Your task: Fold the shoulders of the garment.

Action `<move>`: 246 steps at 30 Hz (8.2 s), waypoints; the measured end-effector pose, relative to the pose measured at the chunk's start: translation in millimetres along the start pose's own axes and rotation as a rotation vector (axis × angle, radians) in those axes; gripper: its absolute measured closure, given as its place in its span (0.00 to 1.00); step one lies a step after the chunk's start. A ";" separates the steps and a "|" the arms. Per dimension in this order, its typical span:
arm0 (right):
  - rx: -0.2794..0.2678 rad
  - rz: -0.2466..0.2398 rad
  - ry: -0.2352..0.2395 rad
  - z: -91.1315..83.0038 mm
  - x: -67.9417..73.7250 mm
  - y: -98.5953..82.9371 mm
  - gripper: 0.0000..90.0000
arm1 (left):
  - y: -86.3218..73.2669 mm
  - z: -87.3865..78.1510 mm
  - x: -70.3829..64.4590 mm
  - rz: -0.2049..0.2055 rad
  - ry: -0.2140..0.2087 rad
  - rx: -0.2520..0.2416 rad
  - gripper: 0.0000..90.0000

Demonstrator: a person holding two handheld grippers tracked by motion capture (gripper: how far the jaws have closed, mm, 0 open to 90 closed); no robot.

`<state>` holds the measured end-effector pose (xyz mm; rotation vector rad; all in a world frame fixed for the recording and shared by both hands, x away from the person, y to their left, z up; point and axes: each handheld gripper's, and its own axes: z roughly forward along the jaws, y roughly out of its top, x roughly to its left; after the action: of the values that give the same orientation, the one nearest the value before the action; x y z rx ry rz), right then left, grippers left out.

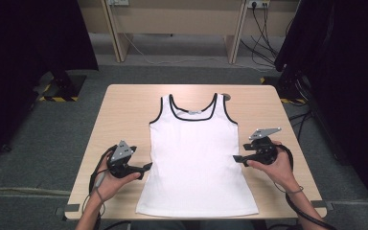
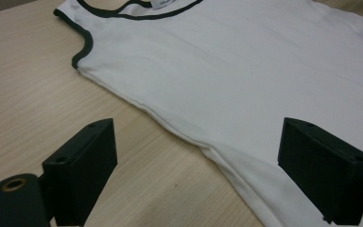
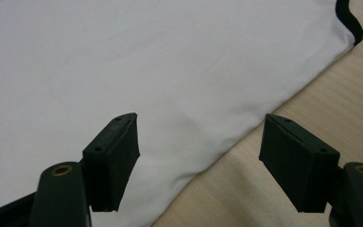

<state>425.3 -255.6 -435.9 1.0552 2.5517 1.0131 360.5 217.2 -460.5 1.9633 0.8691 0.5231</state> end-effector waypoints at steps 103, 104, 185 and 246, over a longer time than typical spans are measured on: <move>-0.048 0.312 -0.114 102.3 -98.3 140.0 0.96 | -43.4 -21.9 -16.4 -0.063 0.127 -0.062 0.16; -0.055 0.312 -0.110 100.2 -97.8 140.0 0.96 | -43.4 -21.9 -16.5 -0.061 0.127 -0.061 0.16; 0.013 0.257 0.014 120.9 -64.8 112.2 0.73 | -43.0 -20.7 -18.6 -0.036 0.138 -0.040 0.15; -0.069 -0.116 0.108 69.9 4.5 99.1 0.78 | -43.1 -21.1 -19.1 -0.030 0.139 -0.038 0.15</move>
<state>505.5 -165.7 -421.9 0.8461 2.6069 1.1474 318.2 229.9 -487.4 1.8940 0.9663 0.6603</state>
